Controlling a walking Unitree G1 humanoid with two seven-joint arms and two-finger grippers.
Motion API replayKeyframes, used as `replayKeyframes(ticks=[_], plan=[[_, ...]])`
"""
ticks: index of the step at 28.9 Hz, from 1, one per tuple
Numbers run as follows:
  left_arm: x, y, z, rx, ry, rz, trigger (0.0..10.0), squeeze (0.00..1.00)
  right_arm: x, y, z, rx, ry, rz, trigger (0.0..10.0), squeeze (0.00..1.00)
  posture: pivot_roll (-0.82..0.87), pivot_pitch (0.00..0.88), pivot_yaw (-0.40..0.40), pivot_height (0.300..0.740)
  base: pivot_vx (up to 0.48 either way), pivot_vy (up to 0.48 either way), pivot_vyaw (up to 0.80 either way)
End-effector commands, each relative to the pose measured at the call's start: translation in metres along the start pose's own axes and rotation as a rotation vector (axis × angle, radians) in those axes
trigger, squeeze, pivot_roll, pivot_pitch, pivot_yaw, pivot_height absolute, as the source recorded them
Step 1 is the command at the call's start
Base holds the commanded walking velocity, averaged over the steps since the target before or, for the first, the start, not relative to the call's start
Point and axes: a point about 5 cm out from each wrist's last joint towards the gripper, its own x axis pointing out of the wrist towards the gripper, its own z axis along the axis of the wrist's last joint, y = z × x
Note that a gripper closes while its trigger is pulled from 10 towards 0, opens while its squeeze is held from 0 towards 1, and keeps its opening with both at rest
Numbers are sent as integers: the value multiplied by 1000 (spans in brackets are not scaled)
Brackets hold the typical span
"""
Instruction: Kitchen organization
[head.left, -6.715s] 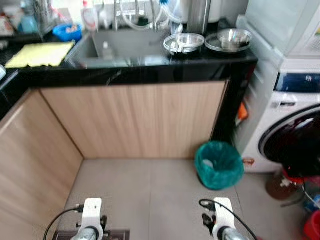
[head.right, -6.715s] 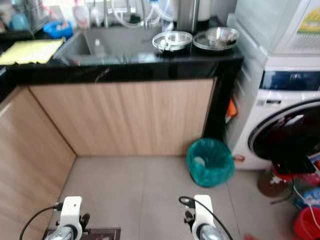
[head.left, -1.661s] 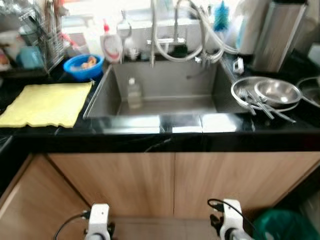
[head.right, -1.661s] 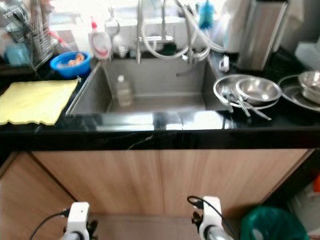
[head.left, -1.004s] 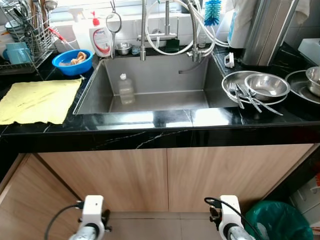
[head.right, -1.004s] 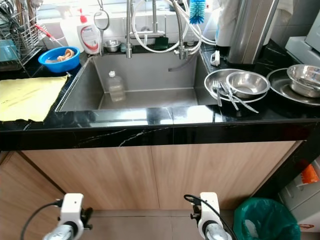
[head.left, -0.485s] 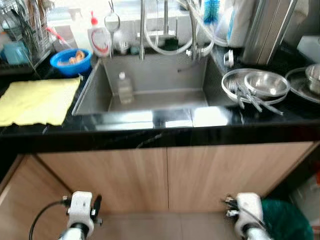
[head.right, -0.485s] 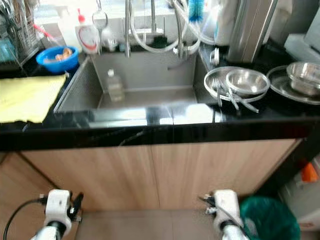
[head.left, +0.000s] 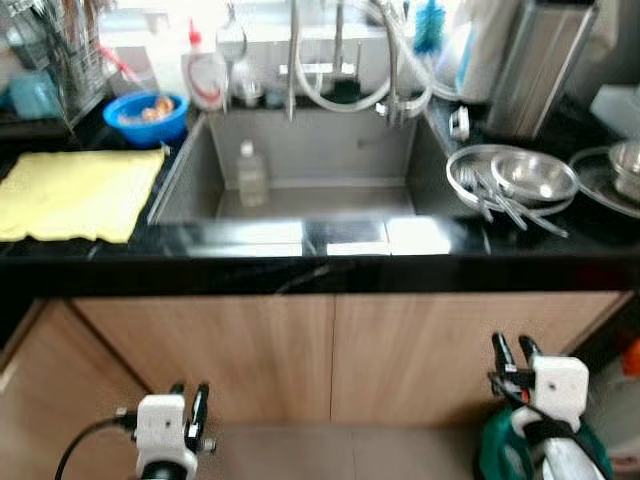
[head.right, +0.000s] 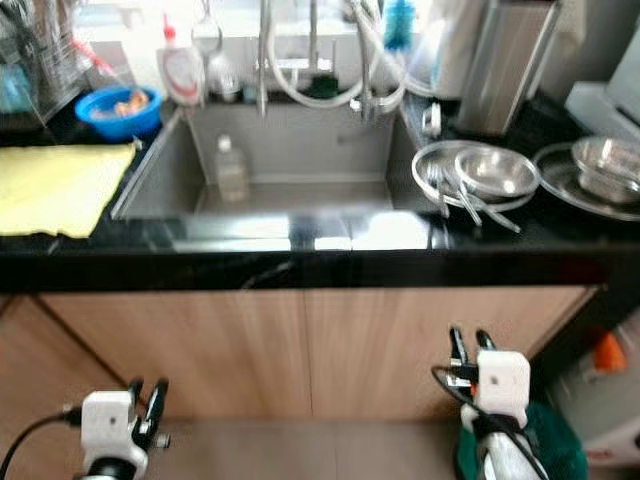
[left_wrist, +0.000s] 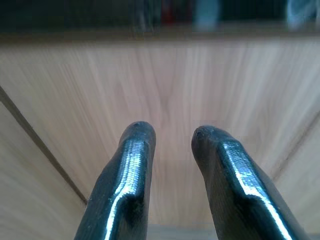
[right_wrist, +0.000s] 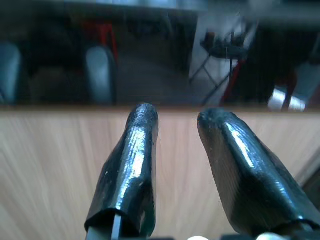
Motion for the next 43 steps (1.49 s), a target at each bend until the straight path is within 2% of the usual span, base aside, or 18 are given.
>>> replayKeyframes(ticks=[1, 2, 3, 5, 9, 11, 13, 14, 15, 16, 17, 20, 29, 31, 34, 39, 40, 43], plan=[[4, 9, 18, 24, -59, 42, 10000, 0, 5, 3, 15, -7, -43, 0, 10000, 0, -122, 0, 33, 740, 0, 0, 0], [8, 14, 28, 30, -94, 74, 10000, 0, 9, 5, 23, -7, -63, 5, 10000, 0, -117, 0, 29, 740, 0, 0, 0], [8, 14, 30, 29, -99, 79, 10000, 0, 10, 5, 24, -7, -66, 6, 10000, 0, -117, 0, 29, 740, 0, 0, 0], [17, 18, 48, 77, -148, 86, 10000, 0, 16, 9, 36, -15, -85, 29, 10000, 0, -119, 0, 16, 740, 0, 0, 0], [26, 16, 66, 99, -198, 86, 10000, 0, 25, 8, 52, -20, -119, 37, 10000, 0, -123, 0, 12, 740, 0, 0, 0], [36, 10, 76, 83, -236, 75, 10000, 0, 34, 8, 63, -11, -154, 31, 10000, 0, -127, 0, 13, 740, 0, 0, 0], [45, 2, 84, 81, -253, 47, 10000, 0, 42, 13, 71, 10, -160, 41, 10000, 0, -144, 0, 17, 740, 0, 0, 0], [50, -3, 85, 53, -252, 40, 10000, 0, 47, 18, 76, 7, -176, 60, 10000, 0, -150, 0, 20, 740, 0, 0, 0], [56, -9, 87, 21, -252, 29, 10000, 0, 53, 23, 84, 2, -201, 76, 10000, 75, -155, 0, 23, 740, 0, 0, 0], [58, -14, 88, 24, -259, 12, 10000, 0, 56, 24, 89, 9, -217, 69, 10000, 514, -156, 0, 25, 740, 0, 0, 0], [61, -17, 91, 32, -268, -2, 10000, 0, 58, 23, 93, 22, -229, 58, 10000, 1000, -156, 0, 25, 740, 0, 0, 0], [71, -25, 99, 24, -291, -32, 10000, 0, 63, 24, 102, 36, -247, 28, 10000, 1000, -160, 0, 33, 740, 0, 0, 0], [78, -24, 101, 59, -293, -53, 10000, 0, 77, 27, 112, 46, -263, 19, 10000, 1000, -151, 0, 42, 740, 0, 0, 0], [79, -24, 102, 62, -300, -56, 10000, 0, 77, 27, 112, 42, -261, 19, 10000, 1000, -141, 0, 39, 740, 0, 0, 0], [91, -31, 113, 33, -341, -61, 10000, 0, 79, 30, 115, 50, -274, 13, 10000, 1000, -147, 0, 45, 740, 0, 0, 0], [95, -37, 117, 20, -355, -78, 10000, 0, 78, 31, 112, 36, -255, 12, 10000, 1000, -148, 0, 46, 740, 0, 0, 0], [100, -42, 122, -29, -371, -77, 10000, 0, 75, 30, 107, 32, -241, -5, 10000, 0, -138, 0, 44, 740, 0, 0, 0], [104, -45, 124, -56, -380, -77, 10000, 0, 73, 29, 104, 39, -238, -19, 10000, 0, -138, 0, 44, 740, 0, 0, 0]])
